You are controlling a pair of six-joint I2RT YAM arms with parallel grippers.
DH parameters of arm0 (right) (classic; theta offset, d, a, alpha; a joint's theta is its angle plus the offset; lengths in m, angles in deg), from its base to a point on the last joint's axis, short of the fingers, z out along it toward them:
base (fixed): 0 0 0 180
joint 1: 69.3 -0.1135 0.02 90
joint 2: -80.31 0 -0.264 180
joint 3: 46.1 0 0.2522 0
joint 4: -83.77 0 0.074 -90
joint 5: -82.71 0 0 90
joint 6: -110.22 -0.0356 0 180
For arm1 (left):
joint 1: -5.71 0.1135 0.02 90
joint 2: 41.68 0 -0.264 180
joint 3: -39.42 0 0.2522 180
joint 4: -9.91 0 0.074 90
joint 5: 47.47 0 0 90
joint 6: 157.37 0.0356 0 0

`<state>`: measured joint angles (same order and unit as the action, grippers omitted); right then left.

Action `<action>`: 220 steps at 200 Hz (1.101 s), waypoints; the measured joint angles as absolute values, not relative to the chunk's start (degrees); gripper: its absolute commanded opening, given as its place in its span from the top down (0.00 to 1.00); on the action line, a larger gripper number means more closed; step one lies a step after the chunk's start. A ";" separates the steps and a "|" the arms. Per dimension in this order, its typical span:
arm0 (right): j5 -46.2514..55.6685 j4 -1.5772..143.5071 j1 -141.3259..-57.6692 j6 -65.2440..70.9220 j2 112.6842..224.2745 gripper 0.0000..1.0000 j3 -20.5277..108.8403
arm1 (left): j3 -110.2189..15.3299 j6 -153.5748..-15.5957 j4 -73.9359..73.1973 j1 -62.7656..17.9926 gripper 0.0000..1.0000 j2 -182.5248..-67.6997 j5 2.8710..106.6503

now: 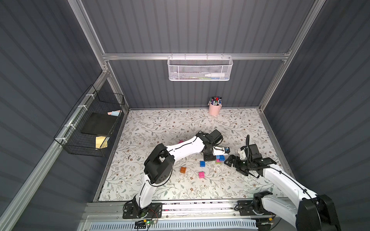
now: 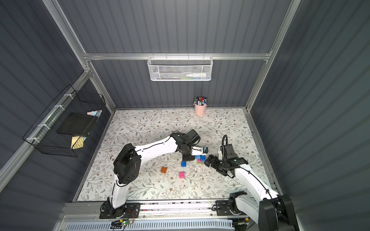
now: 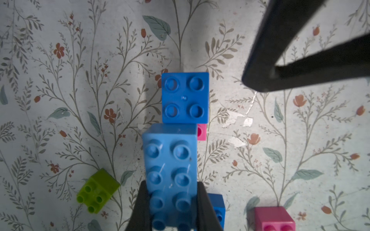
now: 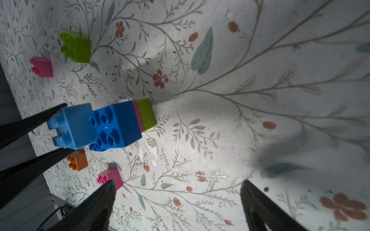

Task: Assemble the number 4 with lego
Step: Assemble the lego brick with the lego brick.

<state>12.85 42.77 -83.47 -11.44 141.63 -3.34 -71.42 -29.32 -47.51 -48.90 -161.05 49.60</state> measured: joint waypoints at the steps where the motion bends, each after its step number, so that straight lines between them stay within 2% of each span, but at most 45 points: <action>1: 12.85 42.75 -83.47 -11.44 141.68 0.07 -3.34 | -71.42 -29.30 -47.53 -48.90 1.00 -161.08 49.60; 97: 12.48 43.16 -83.47 -8.55 148.74 0.07 0.05 | -71.75 -28.25 -49.06 -48.90 1.00 -162.02 49.43; 220: 10.25 46.11 -83.47 -7.61 152.28 0.06 0.57 | -72.38 -28.25 -50.79 -48.90 1.00 -162.02 50.61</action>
<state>10.25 46.11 -83.47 -7.61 152.28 0.57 -72.38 -28.25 -50.79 -48.90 -162.02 50.61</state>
